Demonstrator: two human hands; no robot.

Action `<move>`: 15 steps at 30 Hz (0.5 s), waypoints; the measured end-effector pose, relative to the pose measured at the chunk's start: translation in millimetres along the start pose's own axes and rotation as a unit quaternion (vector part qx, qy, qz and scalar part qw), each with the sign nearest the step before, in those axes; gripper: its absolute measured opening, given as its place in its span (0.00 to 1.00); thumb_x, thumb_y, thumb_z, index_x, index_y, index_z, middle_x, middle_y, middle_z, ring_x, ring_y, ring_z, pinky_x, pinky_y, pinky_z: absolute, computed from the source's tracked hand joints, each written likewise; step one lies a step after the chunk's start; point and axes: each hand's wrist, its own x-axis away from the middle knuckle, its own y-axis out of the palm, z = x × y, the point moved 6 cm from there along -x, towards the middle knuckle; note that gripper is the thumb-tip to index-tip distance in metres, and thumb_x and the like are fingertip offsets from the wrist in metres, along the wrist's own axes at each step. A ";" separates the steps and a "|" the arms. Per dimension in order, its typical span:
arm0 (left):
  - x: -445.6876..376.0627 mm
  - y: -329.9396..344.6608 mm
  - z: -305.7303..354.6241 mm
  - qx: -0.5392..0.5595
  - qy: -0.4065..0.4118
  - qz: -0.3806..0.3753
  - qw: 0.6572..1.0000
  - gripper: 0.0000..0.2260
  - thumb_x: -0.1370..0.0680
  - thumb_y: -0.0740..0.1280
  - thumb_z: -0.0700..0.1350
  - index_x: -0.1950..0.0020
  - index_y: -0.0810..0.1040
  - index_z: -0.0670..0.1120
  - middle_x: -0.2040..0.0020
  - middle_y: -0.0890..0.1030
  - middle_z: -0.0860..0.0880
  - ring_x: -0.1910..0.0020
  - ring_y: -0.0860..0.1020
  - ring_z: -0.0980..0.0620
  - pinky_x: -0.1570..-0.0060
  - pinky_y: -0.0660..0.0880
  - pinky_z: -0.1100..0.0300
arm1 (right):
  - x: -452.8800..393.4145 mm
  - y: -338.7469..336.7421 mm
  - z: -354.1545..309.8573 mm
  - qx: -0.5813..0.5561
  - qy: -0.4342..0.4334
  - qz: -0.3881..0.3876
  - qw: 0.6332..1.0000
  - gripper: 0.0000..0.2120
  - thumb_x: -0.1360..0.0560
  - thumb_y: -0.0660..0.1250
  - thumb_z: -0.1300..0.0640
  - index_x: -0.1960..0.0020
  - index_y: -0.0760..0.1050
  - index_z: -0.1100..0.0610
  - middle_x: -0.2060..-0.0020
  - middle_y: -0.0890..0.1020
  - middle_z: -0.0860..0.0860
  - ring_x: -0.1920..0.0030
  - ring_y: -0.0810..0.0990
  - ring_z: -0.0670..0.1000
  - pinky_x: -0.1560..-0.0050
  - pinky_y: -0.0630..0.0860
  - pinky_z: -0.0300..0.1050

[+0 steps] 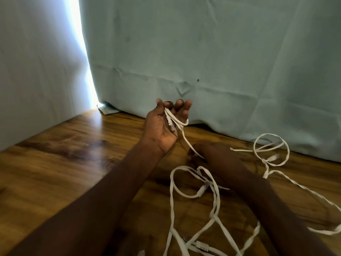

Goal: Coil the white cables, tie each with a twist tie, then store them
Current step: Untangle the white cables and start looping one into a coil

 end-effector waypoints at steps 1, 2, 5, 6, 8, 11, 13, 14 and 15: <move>1.0 2.9 -1.7 -0.052 0.000 -0.010 0.999 0.20 0.13 0.54 0.54 0.58 0.71 0.45 0.59 0.85 0.41 0.55 0.87 0.41 0.57 0.84 0.55 | 0.0 -2.0 -1.2 0.001 -0.006 0.008 1.000 0.09 0.17 0.63 0.44 0.43 0.79 0.45 0.53 0.83 0.45 0.55 0.78 0.46 0.55 0.77 0.45; 1.4 5.6 -3.5 -0.124 -0.002 -0.019 0.992 0.19 0.13 0.53 0.55 0.57 0.70 0.45 0.56 0.85 0.39 0.52 0.87 0.40 0.55 0.84 0.54 | 0.2 -5.0 -2.9 -0.003 -0.017 0.020 1.000 0.08 0.17 0.63 0.44 0.45 0.80 0.44 0.56 0.83 0.45 0.57 0.78 0.46 0.58 0.75 0.45; 4.1 11.4 -11.6 -0.407 0.008 -0.033 0.913 0.18 0.12 0.51 0.54 0.54 0.68 0.45 0.55 0.85 0.37 0.54 0.86 0.41 0.55 0.82 0.55 | 2.7 -14.1 -5.3 -0.060 -0.065 0.084 0.993 0.06 0.21 0.69 0.47 0.49 0.84 0.46 0.61 0.85 0.45 0.62 0.80 0.46 0.62 0.76 0.46; 5.4 12.2 -14.4 -0.492 0.021 -0.044 0.869 0.18 0.12 0.51 0.53 0.53 0.68 0.44 0.57 0.85 0.38 0.56 0.86 0.43 0.56 0.82 0.55 | 5.0 -19.0 -6.2 -0.084 -0.084 0.119 0.986 0.06 0.22 0.71 0.48 0.50 0.85 0.48 0.62 0.86 0.45 0.64 0.80 0.45 0.63 0.77 0.46; 7.3 10.6 -19.4 -0.634 0.072 -0.072 0.767 0.18 0.12 0.53 0.53 0.55 0.71 0.44 0.63 0.82 0.46 0.63 0.81 0.52 0.59 0.78 0.55 | 10.8 -29.9 -6.4 -0.102 -0.111 0.195 0.969 0.04 0.25 0.74 0.50 0.53 0.85 0.49 0.63 0.85 0.44 0.67 0.78 0.42 0.66 0.76 0.44; 11.0 4.7 -28.4 -0.722 0.082 -0.105 0.679 0.21 0.12 0.56 0.54 0.60 0.76 0.46 0.69 0.78 0.48 0.71 0.77 0.51 0.66 0.74 0.52 | 15.5 -39.4 -0.5 -0.105 -0.105 0.262 0.954 0.03 0.27 0.78 0.52 0.55 0.84 0.48 0.65 0.80 0.39 0.66 0.76 0.41 0.65 0.73 0.41; 12.5 3.5 -31.5 -0.703 0.027 -0.118 0.701 0.24 0.12 0.55 0.54 0.60 0.78 0.41 0.72 0.77 0.44 0.75 0.74 0.47 0.74 0.70 0.57 | 16.1 -39.9 5.4 -0.103 -0.109 0.283 0.947 0.03 0.26 0.77 0.53 0.53 0.85 0.49 0.62 0.80 0.40 0.62 0.76 0.43 0.63 0.74 0.44; 12.5 4.1 -30.0 -0.700 0.004 -0.117 0.704 0.25 0.12 0.55 0.53 0.61 0.78 0.39 0.73 0.75 0.43 0.76 0.72 0.47 0.74 0.68 0.60 | 16.9 -41.0 7.1 -0.111 -0.107 0.292 0.944 0.04 0.25 0.76 0.54 0.51 0.85 0.49 0.61 0.82 0.42 0.60 0.77 0.45 0.61 0.76 0.47; 12.4 4.3 -27.4 -0.703 -0.016 -0.112 0.703 0.25 0.12 0.56 0.53 0.60 0.78 0.38 0.73 0.74 0.43 0.76 0.71 0.48 0.74 0.66 0.61 | 17.7 -42.6 10.3 -0.136 -0.094 0.304 0.938 0.07 0.25 0.76 0.55 0.47 0.85 0.49 0.59 0.82 0.41 0.59 0.79 0.45 0.59 0.77 0.48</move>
